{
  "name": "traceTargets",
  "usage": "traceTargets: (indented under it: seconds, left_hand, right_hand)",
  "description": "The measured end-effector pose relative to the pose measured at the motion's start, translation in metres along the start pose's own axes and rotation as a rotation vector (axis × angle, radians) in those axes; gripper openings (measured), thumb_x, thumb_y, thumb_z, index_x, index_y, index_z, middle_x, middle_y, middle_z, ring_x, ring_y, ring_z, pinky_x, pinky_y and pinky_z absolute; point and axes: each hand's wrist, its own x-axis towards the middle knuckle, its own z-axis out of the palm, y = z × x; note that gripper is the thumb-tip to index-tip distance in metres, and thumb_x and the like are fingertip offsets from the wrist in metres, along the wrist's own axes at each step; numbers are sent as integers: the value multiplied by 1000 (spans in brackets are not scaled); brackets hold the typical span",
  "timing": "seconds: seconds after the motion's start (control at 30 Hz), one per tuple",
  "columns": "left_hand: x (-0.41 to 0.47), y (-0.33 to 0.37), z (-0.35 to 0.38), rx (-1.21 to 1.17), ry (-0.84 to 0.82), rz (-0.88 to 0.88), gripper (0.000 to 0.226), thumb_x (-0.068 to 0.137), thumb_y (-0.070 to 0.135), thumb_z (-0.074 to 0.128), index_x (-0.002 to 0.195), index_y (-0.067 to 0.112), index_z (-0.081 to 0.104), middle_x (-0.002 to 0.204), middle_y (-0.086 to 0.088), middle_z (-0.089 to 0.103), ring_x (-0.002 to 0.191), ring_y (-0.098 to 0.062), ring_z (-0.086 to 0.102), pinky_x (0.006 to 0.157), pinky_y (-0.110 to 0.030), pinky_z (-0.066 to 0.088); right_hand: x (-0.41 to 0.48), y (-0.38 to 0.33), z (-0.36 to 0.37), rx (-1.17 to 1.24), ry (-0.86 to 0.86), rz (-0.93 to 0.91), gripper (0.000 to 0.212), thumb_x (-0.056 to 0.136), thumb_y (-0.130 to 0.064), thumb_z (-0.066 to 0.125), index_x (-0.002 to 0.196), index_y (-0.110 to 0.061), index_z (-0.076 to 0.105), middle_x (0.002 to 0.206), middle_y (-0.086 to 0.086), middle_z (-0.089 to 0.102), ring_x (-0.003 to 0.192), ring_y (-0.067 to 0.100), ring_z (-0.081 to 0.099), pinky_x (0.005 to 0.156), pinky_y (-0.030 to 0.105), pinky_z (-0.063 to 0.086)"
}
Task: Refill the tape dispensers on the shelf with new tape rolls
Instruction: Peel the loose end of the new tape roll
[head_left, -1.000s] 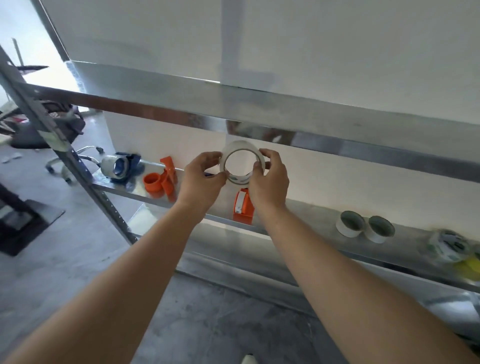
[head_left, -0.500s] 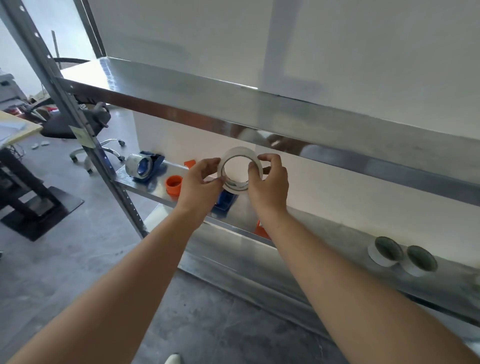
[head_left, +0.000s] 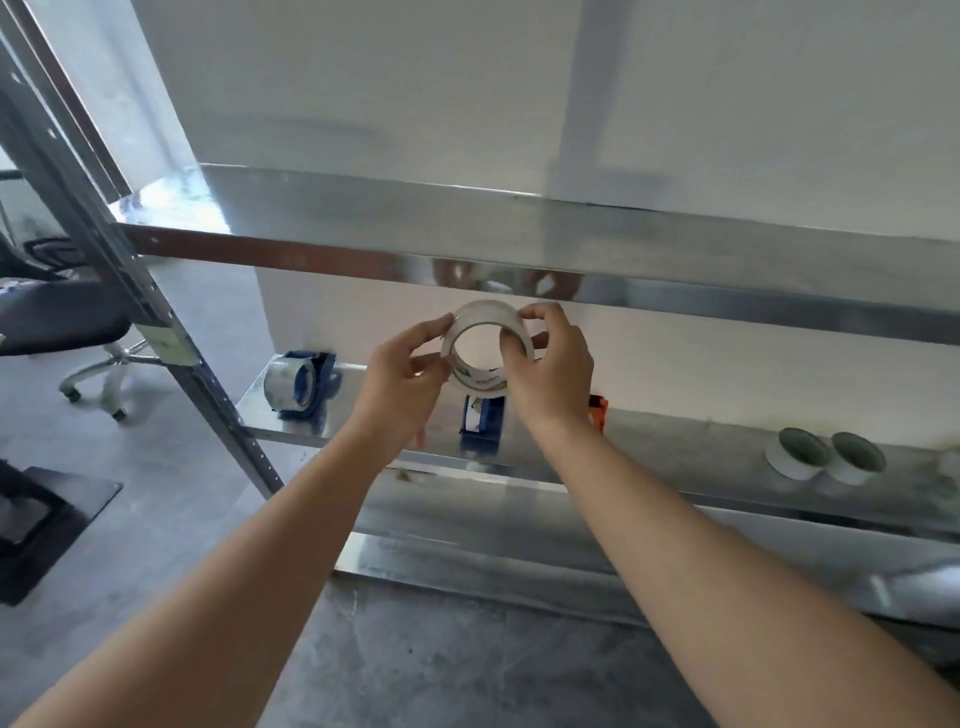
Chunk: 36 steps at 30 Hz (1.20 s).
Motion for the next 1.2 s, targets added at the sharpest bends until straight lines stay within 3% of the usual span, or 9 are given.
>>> traceTargets:
  seconds: [0.13, 0.23, 0.3, 0.57, 0.73, 0.87, 1.03, 1.13, 1.2]
  left_hand:
    - [-2, -5, -23, -31, -50, 34, 49, 103, 2, 63, 147, 24, 62, 129, 0, 75, 85, 1, 72, 89, -26, 59]
    - [-10, -3, -30, -47, -80, 58, 59, 101, -3, 65, 150, 28, 56, 128, 22, 68, 104, 7, 72, 92, -21, 60]
    - [-13, -1, -35, -65, -83, 72, 63, 99, -6, 65, 153, 26, 54, 126, 27, 65, 111, 3, 72, 92, -19, 60]
    - [-25, 6, -43, -63, -18, 157, 53, 95, -5, 72, 143, 16, 63, 135, 11, 70, 108, -7, 76, 97, -28, 62]
    - [-29, 10, -46, -21, 23, 147, 46, 93, -3, 76, 134, 16, 67, 133, 6, 73, 107, -19, 77, 98, -40, 63]
    - [-26, 13, -55, 9, 26, 183, 44, 92, -3, 76, 132, 13, 67, 132, 6, 72, 104, -14, 76, 90, -28, 64]
    - [-21, 15, -68, 27, -24, 202, 41, 93, -1, 76, 128, 19, 69, 129, 10, 72, 98, -6, 75, 90, -30, 65]
    - [-12, 18, -79, 22, -74, 244, 42, 92, -2, 76, 126, 22, 71, 127, 10, 73, 103, -14, 75, 97, -36, 62]
    - [-6, 21, -87, 35, -130, 266, 43, 92, -4, 76, 125, 24, 71, 127, 10, 72, 109, -20, 73, 100, -36, 60]
  right_hand:
    - [-14, -12, 15, -3, 25, -13, 24, 97, -30, 67, 120, -32, 61, 110, -2, 61, 89, 8, 56, 71, 11, 41]
    - [-23, -19, 21, 10, 32, -25, 28, 97, -28, 68, 125, -30, 60, 115, -2, 62, 96, 12, 58, 79, 18, 52]
    - [-27, -23, 24, 27, 24, -19, 29, 98, -28, 68, 125, -32, 58, 117, -2, 61, 95, 11, 57, 79, 18, 52]
    - [-37, -34, 12, 76, -23, 13, 28, 98, -24, 65, 122, -34, 55, 114, -3, 61, 98, 16, 59, 85, 36, 59]
    - [-44, -39, 1, 52, -79, -8, 23, 100, -31, 64, 123, -30, 57, 109, -7, 65, 88, 9, 62, 75, 25, 55]
    - [-48, -48, -9, 19, -85, -53, 23, 100, -33, 65, 121, -26, 61, 94, -15, 64, 76, 0, 60, 65, 13, 47]
    - [-50, -64, -5, -40, -13, -130, 22, 97, -31, 69, 116, -21, 65, 116, -3, 68, 97, 15, 64, 82, 30, 57]
    - [-50, -79, 3, -157, 31, -232, 28, 95, -16, 68, 123, -19, 69, 121, -2, 69, 106, 16, 65, 80, 13, 46]
    - [-53, -91, 13, -242, 60, -259, 36, 96, -11, 64, 130, -19, 69, 130, -3, 68, 114, 14, 64, 87, 11, 42]
